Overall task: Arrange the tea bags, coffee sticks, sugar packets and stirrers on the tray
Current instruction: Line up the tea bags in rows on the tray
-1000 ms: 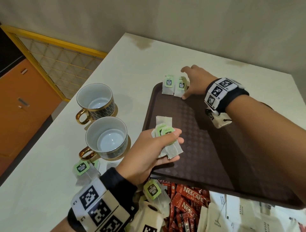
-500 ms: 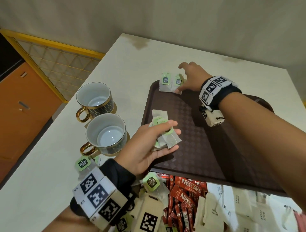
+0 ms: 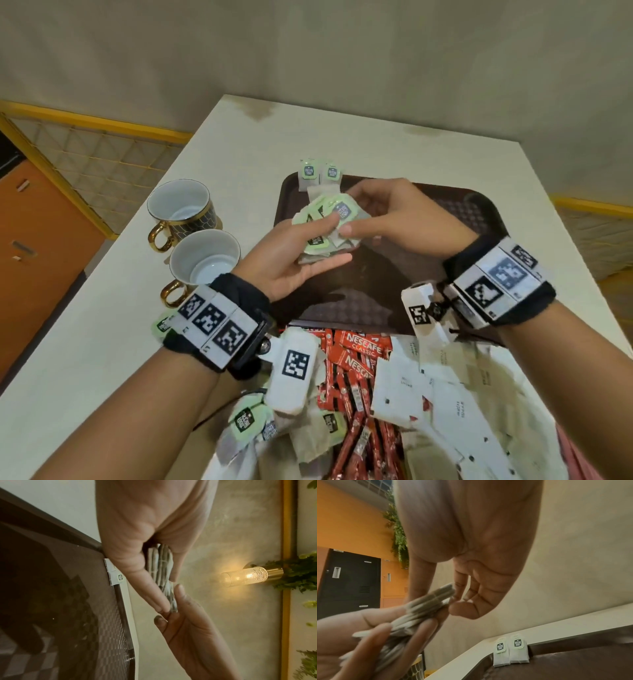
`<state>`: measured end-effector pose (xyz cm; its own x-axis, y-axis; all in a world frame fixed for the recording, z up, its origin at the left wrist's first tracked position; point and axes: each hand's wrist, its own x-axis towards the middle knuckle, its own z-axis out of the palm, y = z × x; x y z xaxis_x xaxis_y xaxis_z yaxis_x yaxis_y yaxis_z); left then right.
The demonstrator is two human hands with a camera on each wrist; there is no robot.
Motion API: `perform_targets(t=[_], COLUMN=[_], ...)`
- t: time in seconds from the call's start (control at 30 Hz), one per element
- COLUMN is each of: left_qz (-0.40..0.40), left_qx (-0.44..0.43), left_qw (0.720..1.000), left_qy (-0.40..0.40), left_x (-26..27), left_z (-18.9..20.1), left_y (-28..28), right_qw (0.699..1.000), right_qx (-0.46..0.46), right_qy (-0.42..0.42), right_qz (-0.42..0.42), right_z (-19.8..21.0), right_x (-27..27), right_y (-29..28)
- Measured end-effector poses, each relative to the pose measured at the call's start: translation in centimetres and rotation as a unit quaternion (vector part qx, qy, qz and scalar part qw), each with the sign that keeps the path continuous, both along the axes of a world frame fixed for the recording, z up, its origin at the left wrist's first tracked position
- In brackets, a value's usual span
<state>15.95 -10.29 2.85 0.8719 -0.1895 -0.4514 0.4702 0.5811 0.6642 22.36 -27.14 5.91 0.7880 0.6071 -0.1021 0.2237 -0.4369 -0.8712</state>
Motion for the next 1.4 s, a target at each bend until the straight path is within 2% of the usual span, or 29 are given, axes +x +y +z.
perform_targets(t=[0.07, 0.2, 0.3, 0.4, 0.5, 0.8, 0.93, 1.1, 1.27, 1.4], left_qz=[-0.005, -0.023, -0.007, 0.027, 0.062, 0.065, 0.089, 0.176, 0.168, 0.161], left_qx=[-0.001, -0.017, 0.018, 0.064, 0.099, 0.125, 0.106, 0.088, 0.092, 0.08], left_qw=[1.0, 0.999, 0.999, 0.997, 0.993, 0.989, 0.99, 0.98, 0.981, 0.984], left_qy=[0.0, -0.017, -0.034, -0.034, -0.028, -0.041, -0.025, 0.006, 0.015, 0.009], left_x=[-0.4, -1.0, -1.2, -1.2, -1.2, -0.9, -0.4, -0.2, -0.5, -0.5], left_z=[0.0, 0.3, 0.5, 0.3, 0.0, -0.3, -0.6, -1.3, -2.1, -2.1], left_y=[-0.1, -0.4, -0.4, -0.4, -0.6, -0.9, -0.6, 0.0, 0.5, 0.7], right_qw=[0.999, 0.997, 0.992, 0.982, 0.977, 0.984, 0.986, 0.96, 0.946, 0.939], right_qx=[0.038, 0.028, 0.046, 0.118, 0.161, 0.099, 0.064, 0.046, 0.021, -0.002], right_qy=[0.028, -0.021, -0.031, 0.01, 0.053, 0.054, 0.064, 0.038, 0.086, 0.076], right_qz=[-0.017, -0.066, -0.112, -0.144, -0.127, -0.141, -0.138, -0.273, -0.311, -0.337], right_z=[0.0, 0.2, 0.6, 1.4, 1.6, -1.0, -0.5, -3.0, -6.6, -8.0], right_x=[-0.7, -1.2, -1.8, -2.5, -3.3, -2.5, -0.6, 6.3, 11.8, 13.5], right_y=[-0.5, -1.5, -2.2, -2.8, -2.4, -0.7, -0.2, 1.7, 6.0, 8.6])
